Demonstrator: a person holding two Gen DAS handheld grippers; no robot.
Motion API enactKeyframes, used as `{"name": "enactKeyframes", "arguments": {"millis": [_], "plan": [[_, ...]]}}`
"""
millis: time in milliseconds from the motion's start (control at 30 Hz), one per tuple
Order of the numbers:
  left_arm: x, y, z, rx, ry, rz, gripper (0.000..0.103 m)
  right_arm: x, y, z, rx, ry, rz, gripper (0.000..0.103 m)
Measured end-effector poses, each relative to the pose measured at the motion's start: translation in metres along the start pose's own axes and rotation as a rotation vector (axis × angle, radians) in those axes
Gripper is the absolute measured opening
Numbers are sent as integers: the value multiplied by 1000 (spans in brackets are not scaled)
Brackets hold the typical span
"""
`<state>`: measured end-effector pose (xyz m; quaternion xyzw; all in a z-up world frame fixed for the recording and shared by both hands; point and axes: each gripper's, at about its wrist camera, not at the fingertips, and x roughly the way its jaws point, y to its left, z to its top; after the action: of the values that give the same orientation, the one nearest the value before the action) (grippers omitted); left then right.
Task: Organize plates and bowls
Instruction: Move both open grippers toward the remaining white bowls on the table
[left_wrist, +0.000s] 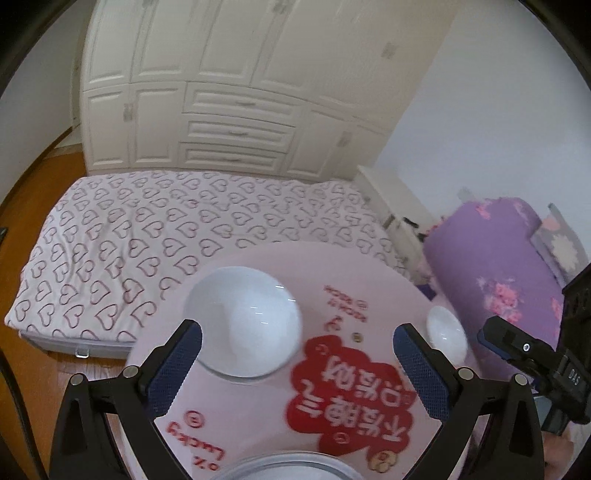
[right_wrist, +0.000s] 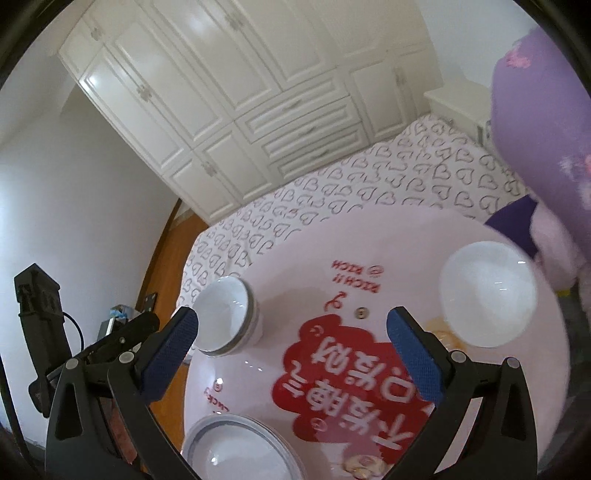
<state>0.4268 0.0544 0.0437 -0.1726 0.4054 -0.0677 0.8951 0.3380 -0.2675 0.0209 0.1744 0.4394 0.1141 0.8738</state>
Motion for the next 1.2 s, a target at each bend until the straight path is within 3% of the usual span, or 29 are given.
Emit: {"name": "enactKeyframes", "arguments": {"millis": [333,633,800,1200], "plan": [[31,-62,12,94,72,-84,102,-63,-69,-5,77,-74,-112,103],[74,-116,12,160,132,-106,102,-85,-129,-13,163,-78,-207,103],[121,-138,10,164,202,-86,102,-73,-156,-15,194,-34,-234,103],[239,-166,3,126,358,-49,97,-17,-205,-14,281,61,-202,102]]}}
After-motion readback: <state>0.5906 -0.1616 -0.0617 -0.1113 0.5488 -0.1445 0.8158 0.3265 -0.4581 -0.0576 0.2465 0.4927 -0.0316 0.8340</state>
